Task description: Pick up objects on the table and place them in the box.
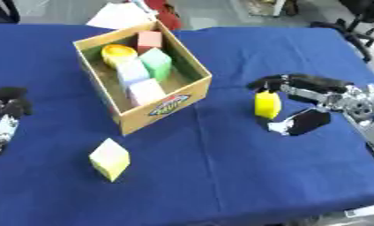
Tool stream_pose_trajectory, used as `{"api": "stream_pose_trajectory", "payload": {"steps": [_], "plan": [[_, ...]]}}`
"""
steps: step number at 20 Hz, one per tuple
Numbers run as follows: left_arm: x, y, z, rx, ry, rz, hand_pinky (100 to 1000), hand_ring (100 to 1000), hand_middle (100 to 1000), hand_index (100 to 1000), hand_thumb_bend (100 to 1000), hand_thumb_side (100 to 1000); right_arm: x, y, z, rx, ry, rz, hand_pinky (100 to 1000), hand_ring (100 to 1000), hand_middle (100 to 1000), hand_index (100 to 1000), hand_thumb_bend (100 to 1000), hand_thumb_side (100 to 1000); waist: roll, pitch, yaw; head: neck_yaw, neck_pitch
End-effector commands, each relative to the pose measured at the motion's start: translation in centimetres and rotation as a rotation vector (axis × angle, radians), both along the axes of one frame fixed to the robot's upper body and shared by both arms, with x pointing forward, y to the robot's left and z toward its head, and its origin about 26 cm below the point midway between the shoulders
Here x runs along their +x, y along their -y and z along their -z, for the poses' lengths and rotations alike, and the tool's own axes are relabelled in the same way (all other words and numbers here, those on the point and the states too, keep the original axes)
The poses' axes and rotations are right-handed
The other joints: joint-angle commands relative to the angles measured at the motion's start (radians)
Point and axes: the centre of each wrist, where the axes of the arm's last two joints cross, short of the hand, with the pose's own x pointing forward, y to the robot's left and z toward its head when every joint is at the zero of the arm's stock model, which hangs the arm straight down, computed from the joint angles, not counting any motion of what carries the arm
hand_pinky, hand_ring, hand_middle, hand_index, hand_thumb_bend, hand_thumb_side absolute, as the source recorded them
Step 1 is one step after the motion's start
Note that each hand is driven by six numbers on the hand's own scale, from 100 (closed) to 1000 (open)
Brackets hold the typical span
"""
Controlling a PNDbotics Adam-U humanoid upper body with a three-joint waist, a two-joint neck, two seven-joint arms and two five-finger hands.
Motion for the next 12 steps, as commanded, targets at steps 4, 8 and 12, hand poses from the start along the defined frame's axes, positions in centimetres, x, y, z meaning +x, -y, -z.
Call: {"api": "stream_pose_trajectory", "payload": {"steps": [4,8,12], "plan": [[0.0,-0.4,-0.6,0.023,0.013,-0.002,738,614,585,781,138,651,0.7,1.9,0.7,-0.017,0.001,0.089,843,888,913,1000,205,536,0.019,-0.022,-0.002,0.014,0.0],[0.0,-0.3,-0.6,0.024,0.013,0.0,738,614,586,781,134,652,1.2,2.7,1.1,-0.002,0.039,0.151,843,887,906,1000,202,530,0.021,-0.021,-0.002,0.014,0.001],[0.0,-0.3,-0.6,0.022,0.016,-0.001,738,615,586,782,130,653,1.6,3.5,1.1,0.0,0.116,0.217,849,890,914,1000,198,528,0.023,-0.017,0.004,0.013,-0.003]]}}
